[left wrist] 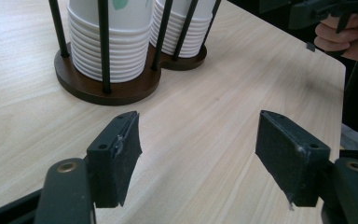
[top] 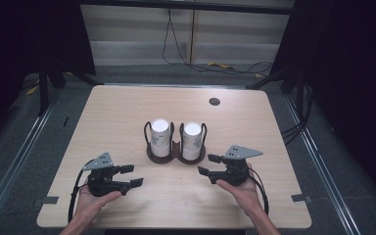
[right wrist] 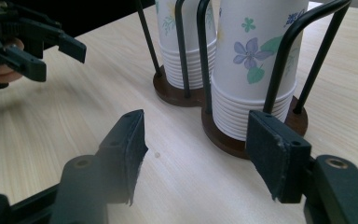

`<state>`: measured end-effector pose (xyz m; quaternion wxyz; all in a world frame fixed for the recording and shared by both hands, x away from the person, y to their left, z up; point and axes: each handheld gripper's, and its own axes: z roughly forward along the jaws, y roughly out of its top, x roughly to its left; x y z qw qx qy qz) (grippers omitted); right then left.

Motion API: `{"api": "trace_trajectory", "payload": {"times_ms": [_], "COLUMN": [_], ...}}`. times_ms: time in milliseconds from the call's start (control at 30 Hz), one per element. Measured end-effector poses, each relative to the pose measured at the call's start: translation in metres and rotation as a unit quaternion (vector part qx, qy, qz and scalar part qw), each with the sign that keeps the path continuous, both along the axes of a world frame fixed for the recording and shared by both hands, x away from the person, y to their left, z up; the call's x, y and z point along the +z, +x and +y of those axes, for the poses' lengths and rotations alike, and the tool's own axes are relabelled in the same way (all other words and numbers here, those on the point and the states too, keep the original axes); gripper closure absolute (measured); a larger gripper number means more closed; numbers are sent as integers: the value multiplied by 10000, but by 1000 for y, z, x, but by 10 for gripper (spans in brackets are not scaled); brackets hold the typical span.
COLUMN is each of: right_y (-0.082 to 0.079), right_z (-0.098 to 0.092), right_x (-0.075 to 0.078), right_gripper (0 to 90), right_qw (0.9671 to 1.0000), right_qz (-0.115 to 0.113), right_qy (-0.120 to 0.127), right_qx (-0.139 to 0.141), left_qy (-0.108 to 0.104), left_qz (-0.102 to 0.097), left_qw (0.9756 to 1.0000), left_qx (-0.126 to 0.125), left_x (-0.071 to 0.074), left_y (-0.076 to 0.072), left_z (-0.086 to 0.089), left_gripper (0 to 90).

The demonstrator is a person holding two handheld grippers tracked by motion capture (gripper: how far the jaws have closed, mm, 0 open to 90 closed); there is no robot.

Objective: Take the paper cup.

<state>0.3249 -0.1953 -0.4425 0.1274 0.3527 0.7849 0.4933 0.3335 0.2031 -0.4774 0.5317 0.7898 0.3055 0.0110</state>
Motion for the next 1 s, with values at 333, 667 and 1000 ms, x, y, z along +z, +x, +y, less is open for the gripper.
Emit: {"api": "trace_trajectory", "payload": {"times_ms": [333,667,1000], "right_y": [8,20,27], "right_z": [7,23,37], "right_x": [12,22,32], "right_gripper": [389,437,494], "right_qw": [9995,9984,9973], "right_qz": [8,-57,-246], "right_qy": [201,310,269], "right_qx": [243,459,637], "left_qy": [41,63,86], "left_qz": [12,31,25], "left_qw": [10000,9999,9999], "left_qx": [-51,-92,-75], "left_x": [0,0,0], "left_y": [0,1,1], "left_z": [-2,-2,-3], "left_gripper": [284,274,273]}}
